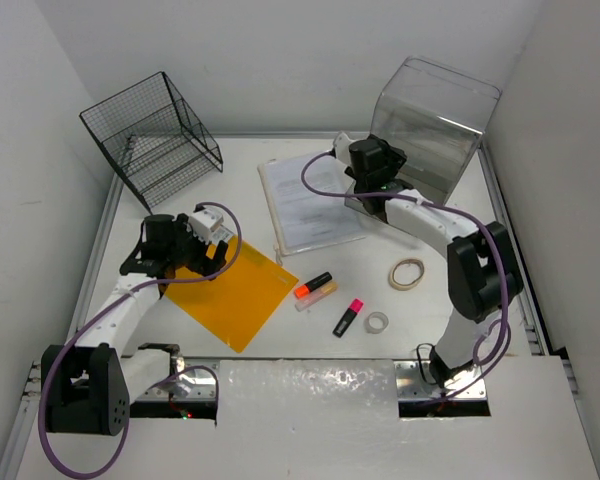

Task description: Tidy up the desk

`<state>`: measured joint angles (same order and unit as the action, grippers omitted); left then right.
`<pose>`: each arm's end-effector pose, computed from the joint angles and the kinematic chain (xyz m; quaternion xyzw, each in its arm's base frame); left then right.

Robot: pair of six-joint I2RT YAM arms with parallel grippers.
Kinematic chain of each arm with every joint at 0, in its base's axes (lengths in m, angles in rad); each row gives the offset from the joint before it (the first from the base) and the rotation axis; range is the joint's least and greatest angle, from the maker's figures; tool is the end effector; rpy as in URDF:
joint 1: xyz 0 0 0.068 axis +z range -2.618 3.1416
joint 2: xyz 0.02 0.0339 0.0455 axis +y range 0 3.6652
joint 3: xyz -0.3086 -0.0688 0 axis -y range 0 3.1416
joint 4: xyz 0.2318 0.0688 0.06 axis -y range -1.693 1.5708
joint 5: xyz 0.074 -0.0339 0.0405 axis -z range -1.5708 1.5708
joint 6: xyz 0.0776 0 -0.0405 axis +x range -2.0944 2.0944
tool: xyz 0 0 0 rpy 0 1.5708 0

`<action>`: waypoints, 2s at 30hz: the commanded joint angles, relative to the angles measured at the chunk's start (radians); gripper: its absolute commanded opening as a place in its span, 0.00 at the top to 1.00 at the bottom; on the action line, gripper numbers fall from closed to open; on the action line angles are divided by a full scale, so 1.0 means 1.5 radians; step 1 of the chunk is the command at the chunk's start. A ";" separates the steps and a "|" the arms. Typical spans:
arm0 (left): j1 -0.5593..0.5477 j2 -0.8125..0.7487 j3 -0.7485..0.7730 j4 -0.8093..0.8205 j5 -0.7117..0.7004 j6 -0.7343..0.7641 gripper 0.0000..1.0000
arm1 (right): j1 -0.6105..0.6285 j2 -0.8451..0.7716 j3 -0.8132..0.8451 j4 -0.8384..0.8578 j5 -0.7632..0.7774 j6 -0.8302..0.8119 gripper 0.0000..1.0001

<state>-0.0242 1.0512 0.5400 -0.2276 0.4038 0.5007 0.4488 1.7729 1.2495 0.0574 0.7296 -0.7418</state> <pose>0.2050 -0.0355 0.2224 0.3108 0.8444 -0.0848 0.4280 0.4103 0.1402 0.2927 -0.2909 0.7634 -0.3720 0.4406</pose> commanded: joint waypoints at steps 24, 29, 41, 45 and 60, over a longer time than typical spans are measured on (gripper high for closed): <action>0.004 0.004 0.007 0.022 -0.010 0.001 0.11 | 0.246 -0.088 -0.072 -0.444 -0.728 0.191 0.29; 0.004 0.002 0.005 0.026 -0.021 -0.002 0.11 | 0.261 -0.034 -0.069 -0.466 -0.655 0.193 0.29; 0.004 0.001 0.004 0.033 -0.037 -0.011 0.11 | 0.262 0.041 -0.056 -0.428 -0.570 0.172 0.32; 0.004 0.000 0.004 0.038 -0.051 -0.013 0.11 | 0.263 0.051 -0.061 -0.415 -0.576 0.185 0.32; 0.004 0.000 -0.003 0.049 -0.052 -0.010 0.11 | 0.307 0.065 -0.154 -0.373 -0.493 0.211 0.55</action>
<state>-0.0242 1.0557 0.5365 -0.2020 0.3290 0.4919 0.8783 1.8431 1.0954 -0.5076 -0.0193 -0.4416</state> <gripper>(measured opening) 0.890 0.466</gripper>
